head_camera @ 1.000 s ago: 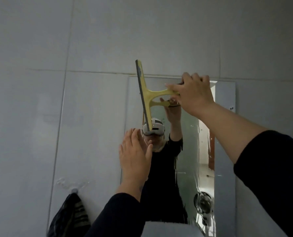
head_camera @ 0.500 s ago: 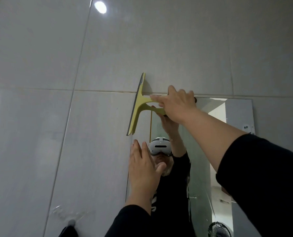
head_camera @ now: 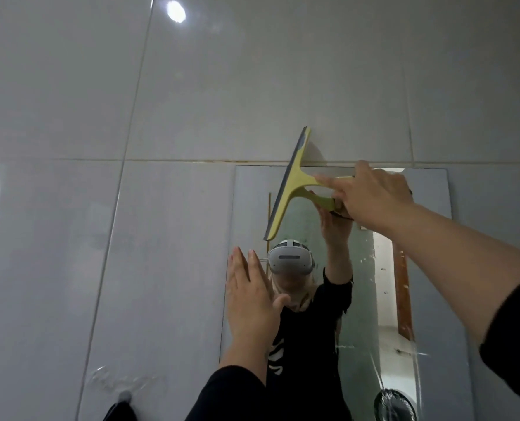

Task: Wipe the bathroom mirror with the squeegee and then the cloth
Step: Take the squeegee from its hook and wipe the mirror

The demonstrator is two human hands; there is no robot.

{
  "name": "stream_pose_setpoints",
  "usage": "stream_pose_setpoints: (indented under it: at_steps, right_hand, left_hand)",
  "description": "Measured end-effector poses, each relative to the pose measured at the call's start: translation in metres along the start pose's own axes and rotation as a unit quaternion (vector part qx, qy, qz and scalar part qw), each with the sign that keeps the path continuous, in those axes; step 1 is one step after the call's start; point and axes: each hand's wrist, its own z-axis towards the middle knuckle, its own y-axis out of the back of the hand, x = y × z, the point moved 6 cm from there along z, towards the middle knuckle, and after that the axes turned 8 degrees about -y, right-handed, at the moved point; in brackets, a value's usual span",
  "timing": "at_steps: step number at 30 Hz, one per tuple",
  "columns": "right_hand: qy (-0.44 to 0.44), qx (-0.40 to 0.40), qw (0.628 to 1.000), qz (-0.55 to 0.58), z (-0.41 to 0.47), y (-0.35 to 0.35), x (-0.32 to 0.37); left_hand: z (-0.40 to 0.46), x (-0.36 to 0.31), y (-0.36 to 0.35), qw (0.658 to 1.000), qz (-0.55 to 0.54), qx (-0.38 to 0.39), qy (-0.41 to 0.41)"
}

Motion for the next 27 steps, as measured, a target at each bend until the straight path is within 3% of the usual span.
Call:
stream_pose_setpoints:
  at_steps: [9,18,27]
  right_hand:
    - [-0.059,0.030,0.997,0.032,-0.023,-0.018,-0.059]
    - [-0.175,0.046,0.982,0.059,-0.044,-0.038,-0.114]
    - [-0.228,0.062,0.951,0.202,-0.070,-0.062,-0.106]
  left_hand:
    - [0.003,0.000,-0.004,1.000,0.009,-0.005,-0.004]
    - [0.003,0.002,-0.009,0.999,0.032,-0.005,-0.011]
    - [0.002,0.002,-0.009,0.999,0.040,-0.001,-0.003]
